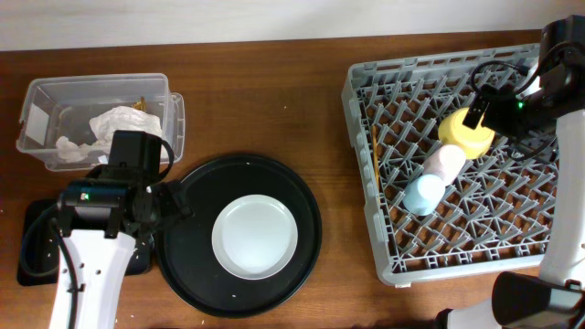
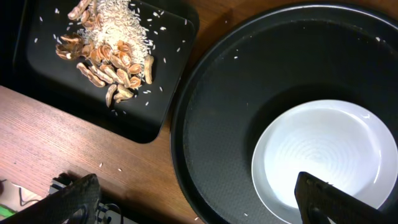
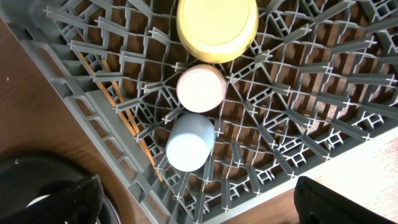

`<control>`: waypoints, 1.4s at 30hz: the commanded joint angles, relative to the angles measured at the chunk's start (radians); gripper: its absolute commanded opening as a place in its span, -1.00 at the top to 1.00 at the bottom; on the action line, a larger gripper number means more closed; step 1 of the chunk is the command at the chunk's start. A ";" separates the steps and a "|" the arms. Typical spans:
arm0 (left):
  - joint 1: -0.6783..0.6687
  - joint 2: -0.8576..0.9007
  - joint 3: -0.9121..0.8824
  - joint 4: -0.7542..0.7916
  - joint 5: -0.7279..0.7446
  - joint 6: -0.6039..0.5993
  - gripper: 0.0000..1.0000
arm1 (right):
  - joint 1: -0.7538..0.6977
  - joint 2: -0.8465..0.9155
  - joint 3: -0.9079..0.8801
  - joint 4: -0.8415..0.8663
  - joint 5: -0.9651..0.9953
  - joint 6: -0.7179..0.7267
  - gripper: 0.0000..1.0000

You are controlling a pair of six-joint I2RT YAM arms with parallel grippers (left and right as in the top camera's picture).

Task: Sort waste into correct bins and load items into the dishwasher rack
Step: 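Carry the empty plate back and set it on the round tray, then move the right gripper from the rack toward the white plate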

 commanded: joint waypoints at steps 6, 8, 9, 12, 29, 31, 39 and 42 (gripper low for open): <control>0.006 -0.009 0.010 -0.003 0.048 -0.009 -0.98 | -0.003 0.006 0.002 -0.003 -0.005 0.001 -0.97; 0.006 -0.009 0.010 -0.003 0.048 -0.009 -0.98 | -0.003 0.006 0.001 -0.003 -0.005 0.001 -0.97; 0.006 -0.009 0.010 -0.003 0.048 -0.009 -0.98 | -0.003 0.006 0.002 -0.003 -0.005 0.001 -0.97; 0.006 -0.009 0.010 -0.003 0.048 -0.009 -0.98 | -0.003 0.006 0.002 -0.003 -0.005 0.001 -0.97; 0.006 -0.009 0.010 -0.003 0.048 -0.009 -0.98 | -0.003 0.006 0.002 0.007 -0.290 0.050 -0.97; 0.006 -0.009 0.010 -0.003 0.048 -0.009 -0.98 | -0.003 0.006 0.002 0.007 -0.390 0.050 -0.97; 0.006 -0.009 0.010 -0.003 0.048 -0.009 -0.98 | 0.186 0.006 0.000 -0.039 -0.552 0.049 -0.98; 0.006 -0.009 0.010 -0.003 0.048 -0.009 -0.98 | 0.349 0.007 0.000 -0.013 -0.496 0.050 -0.99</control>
